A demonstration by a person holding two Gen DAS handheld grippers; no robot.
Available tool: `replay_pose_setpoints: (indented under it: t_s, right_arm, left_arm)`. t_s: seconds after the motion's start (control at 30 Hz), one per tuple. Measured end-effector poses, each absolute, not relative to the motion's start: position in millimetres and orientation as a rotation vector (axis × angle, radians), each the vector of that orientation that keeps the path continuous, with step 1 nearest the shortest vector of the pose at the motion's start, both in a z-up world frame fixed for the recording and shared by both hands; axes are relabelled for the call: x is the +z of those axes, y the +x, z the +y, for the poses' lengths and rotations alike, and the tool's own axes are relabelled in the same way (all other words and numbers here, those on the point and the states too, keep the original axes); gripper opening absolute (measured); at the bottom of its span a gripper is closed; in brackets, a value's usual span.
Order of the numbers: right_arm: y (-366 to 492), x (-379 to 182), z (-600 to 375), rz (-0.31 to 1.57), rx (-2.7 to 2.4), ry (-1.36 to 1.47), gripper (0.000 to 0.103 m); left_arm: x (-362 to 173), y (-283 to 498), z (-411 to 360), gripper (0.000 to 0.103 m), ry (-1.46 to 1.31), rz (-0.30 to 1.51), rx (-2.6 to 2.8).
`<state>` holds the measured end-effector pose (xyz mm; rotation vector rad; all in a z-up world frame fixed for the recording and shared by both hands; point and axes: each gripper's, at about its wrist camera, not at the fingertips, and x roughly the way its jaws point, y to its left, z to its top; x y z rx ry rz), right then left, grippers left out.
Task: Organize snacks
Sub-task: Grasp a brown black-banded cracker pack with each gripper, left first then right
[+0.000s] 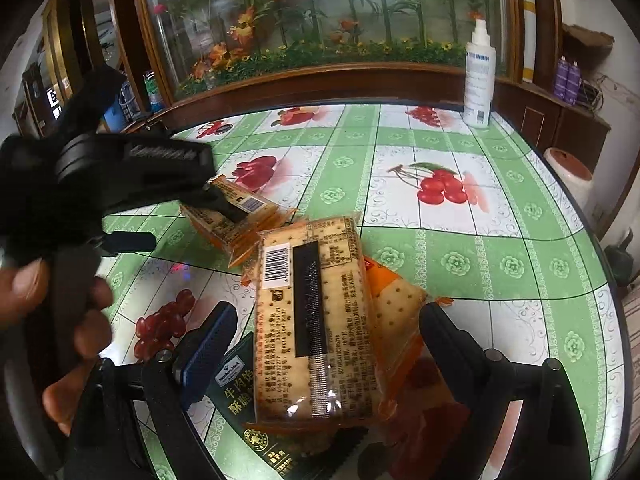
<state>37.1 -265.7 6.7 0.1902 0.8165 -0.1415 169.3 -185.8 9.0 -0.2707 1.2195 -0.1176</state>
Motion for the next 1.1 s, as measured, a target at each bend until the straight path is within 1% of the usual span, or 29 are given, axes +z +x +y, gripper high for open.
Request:
replay_pose_setpoints:
  t_s: [0.23,0.37,0.4,0.43,0.47,0.5,0.53,0.7,0.77,0.8,0.83,0.87,0.9,0.93,1.1]
  right_arm:
    - [35.6,2.0,-286.7,0.831,-0.163,0.286,0.094]
    - [36.1,2.3,-284.8,0.832,-0.153,0.278,0.094]
    - [36.5,2.5,-284.6,0.833,-0.152,0.276,0.094]
    - [36.6,2.9,-285.0,0.831,-0.147,0.279,0.094]
    - [35.0,3.0,-283.9,0.829,-0.146,0.28,0.094]
    - [34.9,2.9,-283.3,0.829,-0.145,0.278,0.094]
    - [35.3,2.9,-282.6,0.83,-0.143,0.274,0.094]
    - [35.1,3.4,-279.3,0.832,-0.12,0.263,0.093]
    - [35.2,3.1,-278.7,0.834,-0.114,0.258,0.091]
    - [35.4,3.5,-276.9,0.837,-0.116,0.246,0.09]
    - [35.7,3.5,-275.5,0.839,-0.117,0.238,0.09]
    - [36.3,3.8,-273.5,0.84,-0.12,0.227,0.09]
    - [36.7,4.3,-271.1,0.841,-0.125,0.211,0.09]
    - [37.4,5.2,-268.1,0.84,-0.134,0.19,0.09]
    - [39.9,7.1,-258.7,0.836,-0.14,0.134,0.089]
  left_arm:
    - [13.8,188.5,-213.9,0.089,-0.148,1.241,-0.127]
    - [10.6,197.0,-218.8,0.09,-0.071,1.235,-0.125]
    - [9.7,199.2,-220.9,0.092,-0.053,1.232,-0.126]
    - [7.0,199.5,-225.0,0.098,-0.015,1.229,-0.134]
    - [4.6,199.7,-228.9,0.101,0.018,1.229,-0.147]
    - [1.4,196.8,-233.1,0.103,0.07,1.219,-0.158]
    - [-0.3,193.2,-236.0,0.103,0.12,1.204,-0.163]
    - [-2.4,166.0,-216.6,0.103,0.173,1.133,-0.259]
    - [-2.0,156.2,-203.1,0.096,0.19,1.098,-0.285]
    - [-0.9,150.4,-193.2,0.087,0.182,1.087,-0.304]
    - [1.9,141.7,-180.7,0.071,0.19,1.073,-0.317]
    - [2.5,136.5,-172.2,0.067,0.192,1.068,-0.331]
    - [4.9,132.9,-165.4,0.057,0.187,1.061,-0.353]
    - [5.3,123.9,-151.7,0.055,0.197,1.058,-0.356]
    - [4.1,92.9,-109.4,0.054,0.207,1.041,-0.375]
